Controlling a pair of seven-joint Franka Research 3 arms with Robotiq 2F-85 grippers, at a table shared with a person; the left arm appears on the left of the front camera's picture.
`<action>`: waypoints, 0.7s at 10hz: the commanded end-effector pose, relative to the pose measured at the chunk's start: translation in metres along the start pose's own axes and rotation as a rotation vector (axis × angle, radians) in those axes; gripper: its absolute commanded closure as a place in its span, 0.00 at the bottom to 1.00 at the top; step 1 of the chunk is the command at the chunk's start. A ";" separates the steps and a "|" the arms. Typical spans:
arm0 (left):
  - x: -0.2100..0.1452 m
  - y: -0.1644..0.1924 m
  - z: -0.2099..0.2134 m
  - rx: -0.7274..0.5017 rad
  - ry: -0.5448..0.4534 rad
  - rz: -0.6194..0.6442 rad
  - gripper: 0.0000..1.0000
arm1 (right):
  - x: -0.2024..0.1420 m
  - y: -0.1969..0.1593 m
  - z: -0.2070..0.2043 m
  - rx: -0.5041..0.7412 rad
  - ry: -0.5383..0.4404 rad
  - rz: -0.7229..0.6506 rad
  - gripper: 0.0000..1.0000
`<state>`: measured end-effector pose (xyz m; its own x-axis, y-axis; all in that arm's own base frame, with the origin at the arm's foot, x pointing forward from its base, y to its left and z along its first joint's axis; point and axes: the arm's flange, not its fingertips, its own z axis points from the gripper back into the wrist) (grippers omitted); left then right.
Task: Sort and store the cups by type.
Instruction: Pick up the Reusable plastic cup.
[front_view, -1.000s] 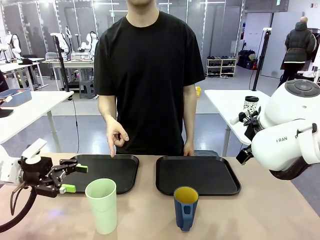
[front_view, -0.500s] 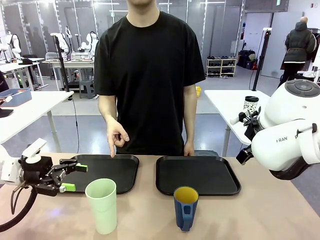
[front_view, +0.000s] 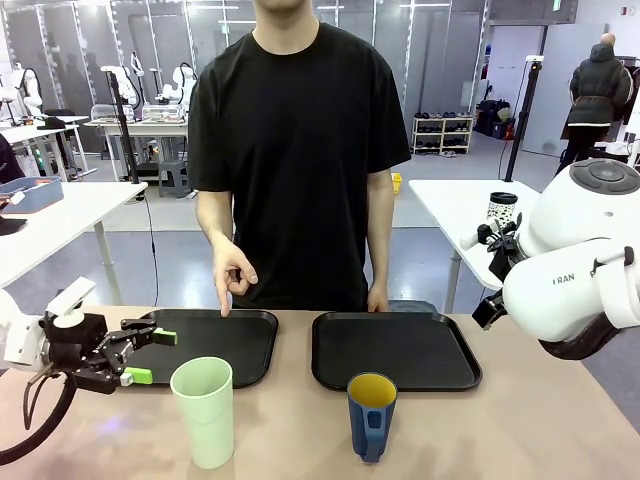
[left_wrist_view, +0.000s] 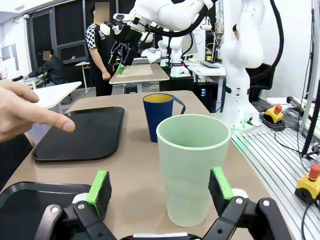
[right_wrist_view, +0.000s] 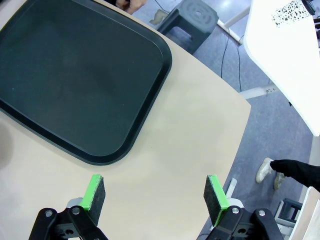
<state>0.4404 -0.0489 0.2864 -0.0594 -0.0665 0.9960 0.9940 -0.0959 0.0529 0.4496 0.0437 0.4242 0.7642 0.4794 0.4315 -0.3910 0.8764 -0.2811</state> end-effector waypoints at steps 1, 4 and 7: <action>-0.011 0.014 -0.003 -0.070 0.028 -0.024 0.00 | 0.000 0.000 -0.001 -0.001 -0.004 0.003 0.00; -0.025 0.024 -0.009 -0.125 0.059 -0.007 0.00 | 0.000 0.000 -0.001 -0.001 -0.004 0.003 0.00; -0.036 0.027 -0.024 -0.175 0.061 0.010 0.00 | 0.000 0.000 -0.001 -0.001 -0.004 0.003 0.00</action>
<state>0.4619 -0.0691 0.2532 -0.0457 -0.1217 0.9915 0.9702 -0.2420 0.0150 0.4496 0.0438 0.4242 0.7642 0.4794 0.4315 -0.3910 0.8764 -0.2811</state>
